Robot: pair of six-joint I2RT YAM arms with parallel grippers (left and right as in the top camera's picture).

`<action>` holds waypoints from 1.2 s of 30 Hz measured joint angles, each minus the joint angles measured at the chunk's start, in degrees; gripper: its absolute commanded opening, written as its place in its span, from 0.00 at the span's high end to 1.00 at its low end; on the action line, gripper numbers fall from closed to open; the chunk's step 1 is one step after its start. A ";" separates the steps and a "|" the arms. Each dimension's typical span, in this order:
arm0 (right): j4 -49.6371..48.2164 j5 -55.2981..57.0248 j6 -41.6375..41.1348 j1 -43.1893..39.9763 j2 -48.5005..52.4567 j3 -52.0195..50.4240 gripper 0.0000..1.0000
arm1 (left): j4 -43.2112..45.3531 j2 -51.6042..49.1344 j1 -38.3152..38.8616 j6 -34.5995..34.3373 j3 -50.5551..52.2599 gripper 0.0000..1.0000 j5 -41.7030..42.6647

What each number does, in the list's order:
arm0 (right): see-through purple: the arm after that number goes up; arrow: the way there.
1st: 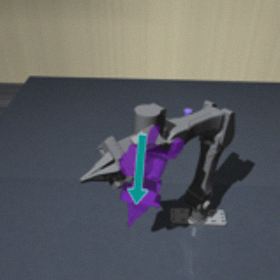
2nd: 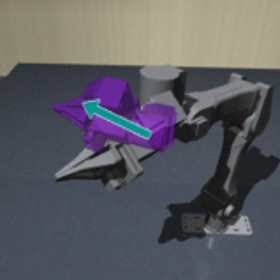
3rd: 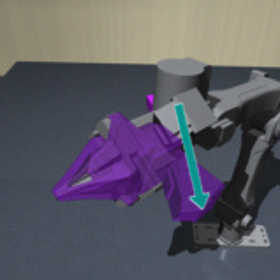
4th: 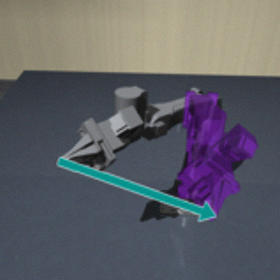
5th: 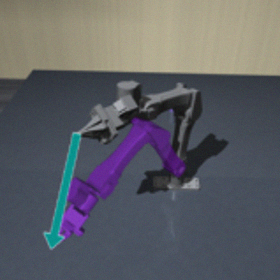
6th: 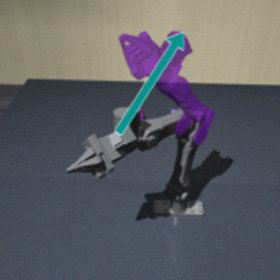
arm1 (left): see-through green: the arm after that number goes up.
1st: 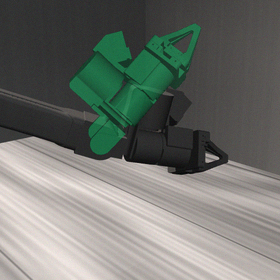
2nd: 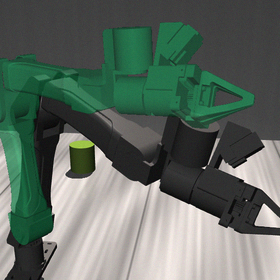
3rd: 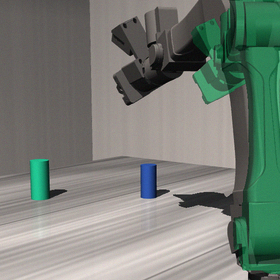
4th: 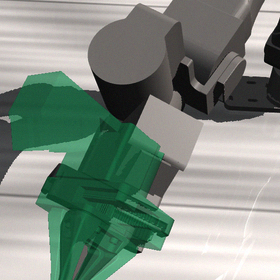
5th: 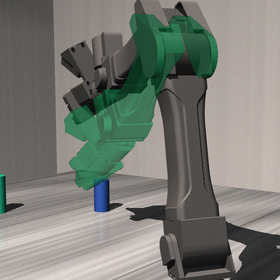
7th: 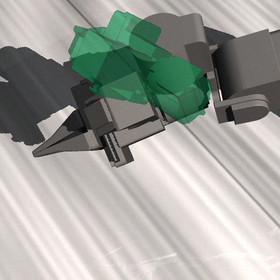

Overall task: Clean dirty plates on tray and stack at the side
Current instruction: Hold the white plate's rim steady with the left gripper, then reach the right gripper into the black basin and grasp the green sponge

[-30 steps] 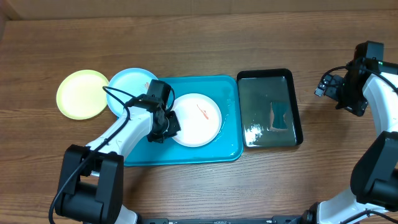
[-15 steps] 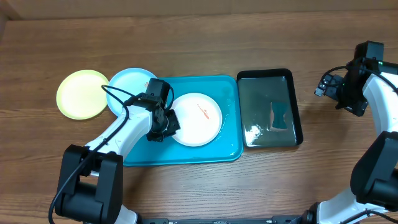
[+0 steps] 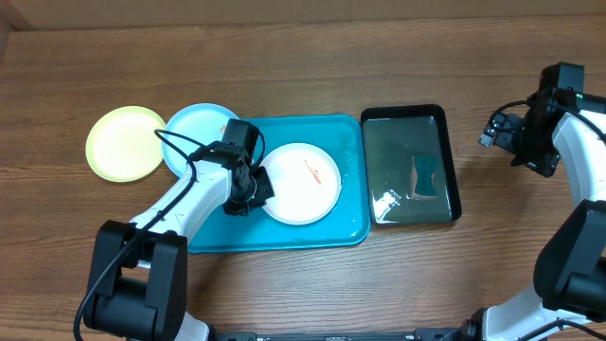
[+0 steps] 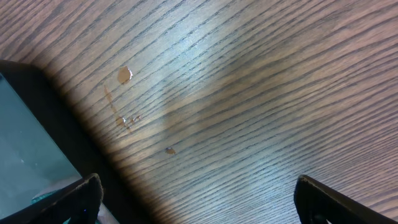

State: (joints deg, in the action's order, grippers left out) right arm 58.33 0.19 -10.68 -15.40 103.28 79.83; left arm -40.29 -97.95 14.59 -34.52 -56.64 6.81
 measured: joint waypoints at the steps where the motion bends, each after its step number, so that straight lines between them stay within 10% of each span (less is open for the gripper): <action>1: -0.02 0.00 0.00 0.00 0.00 0.00 0.00 | 0.00 0.00 0.00 0.00 0.00 0.91 0.00; 18: -7.41 -13.35 -3.10 0.02 0.00 0.07 0.01 | 0.04 0.00 0.00 0.00 -0.02 0.96 -0.02; 20: -5.64 -18.49 -3.23 0.02 0.00 0.07 0.15 | 0.07 0.00 0.00 0.00 -0.02 0.96 -0.02; 26: 4.24 -27.41 1.11 1.95 0.00 0.11 0.15 | 0.09 0.00 0.00 0.00 -0.02 0.96 -0.02; 36: 12.85 -16.22 5.14 14.86 0.00 0.11 0.43 | 0.22 0.00 0.00 0.00 -0.02 0.96 -0.15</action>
State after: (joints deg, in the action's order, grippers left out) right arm 71.18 -16.03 -5.54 -0.54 103.28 79.94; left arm -40.07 -97.95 14.59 -34.52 -56.66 6.66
